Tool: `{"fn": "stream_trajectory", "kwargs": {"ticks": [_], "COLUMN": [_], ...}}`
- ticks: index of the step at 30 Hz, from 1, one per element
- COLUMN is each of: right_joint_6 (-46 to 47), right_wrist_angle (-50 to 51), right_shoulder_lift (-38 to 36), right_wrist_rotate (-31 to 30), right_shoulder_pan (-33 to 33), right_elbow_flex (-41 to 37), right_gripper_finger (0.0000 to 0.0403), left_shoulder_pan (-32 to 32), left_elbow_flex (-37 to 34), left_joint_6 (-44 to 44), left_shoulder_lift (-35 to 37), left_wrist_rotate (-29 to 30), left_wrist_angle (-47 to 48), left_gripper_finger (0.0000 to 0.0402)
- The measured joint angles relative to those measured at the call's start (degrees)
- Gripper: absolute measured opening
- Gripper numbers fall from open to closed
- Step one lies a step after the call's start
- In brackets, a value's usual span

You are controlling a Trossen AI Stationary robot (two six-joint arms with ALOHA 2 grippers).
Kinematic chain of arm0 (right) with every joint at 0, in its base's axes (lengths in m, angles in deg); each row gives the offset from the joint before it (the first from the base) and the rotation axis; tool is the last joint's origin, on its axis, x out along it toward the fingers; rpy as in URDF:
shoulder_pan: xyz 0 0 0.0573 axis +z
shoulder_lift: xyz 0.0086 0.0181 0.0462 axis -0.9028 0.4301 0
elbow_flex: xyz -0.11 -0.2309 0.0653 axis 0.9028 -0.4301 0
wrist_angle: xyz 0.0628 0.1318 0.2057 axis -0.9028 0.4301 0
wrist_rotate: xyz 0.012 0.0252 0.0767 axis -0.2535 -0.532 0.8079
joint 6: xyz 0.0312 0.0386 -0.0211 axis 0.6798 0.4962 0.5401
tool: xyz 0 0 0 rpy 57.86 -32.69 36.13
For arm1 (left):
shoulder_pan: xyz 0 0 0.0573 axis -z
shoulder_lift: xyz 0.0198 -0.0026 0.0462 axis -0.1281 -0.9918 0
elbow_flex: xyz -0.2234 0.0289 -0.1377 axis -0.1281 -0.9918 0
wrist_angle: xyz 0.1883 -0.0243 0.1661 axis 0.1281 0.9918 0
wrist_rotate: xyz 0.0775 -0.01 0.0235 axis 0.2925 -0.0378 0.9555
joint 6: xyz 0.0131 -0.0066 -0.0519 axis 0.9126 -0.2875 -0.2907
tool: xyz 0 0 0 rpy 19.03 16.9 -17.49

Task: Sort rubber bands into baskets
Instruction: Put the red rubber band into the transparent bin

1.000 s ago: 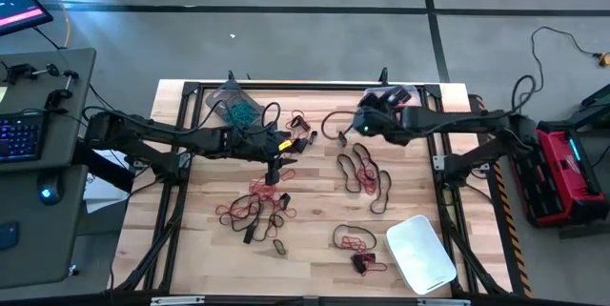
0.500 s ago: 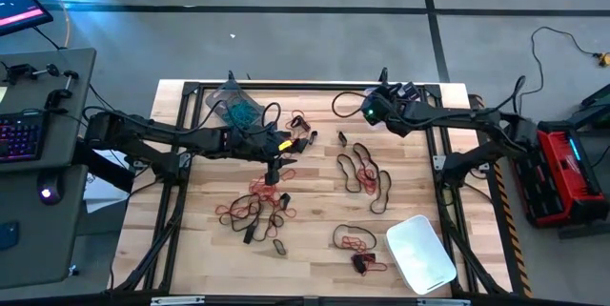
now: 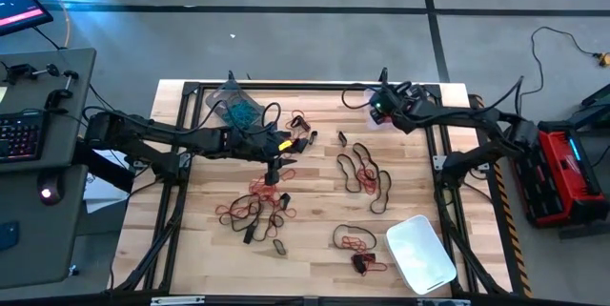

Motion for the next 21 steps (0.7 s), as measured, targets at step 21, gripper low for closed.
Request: {"fn": "stream_trajectory", "kwargs": {"ticks": [21], "right_joint_6": [4.0], "right_wrist_angle": [-4.4], "right_shoulder_lift": [-16.2], "right_wrist_rotate": [7.0], "right_shoulder_pan": [17.7], "right_elbow_flex": [-4.2], "right_gripper_finger": [0.0004], "left_shoulder_pan": [-4.8], "left_elbow_flex": [0.0], "left_joint_6": [1.1], "left_shoulder_lift": [-7.1], "left_wrist_rotate": [1.6], "left_wrist_angle": [6.2], "left_gripper_finger": [0.0120]}}
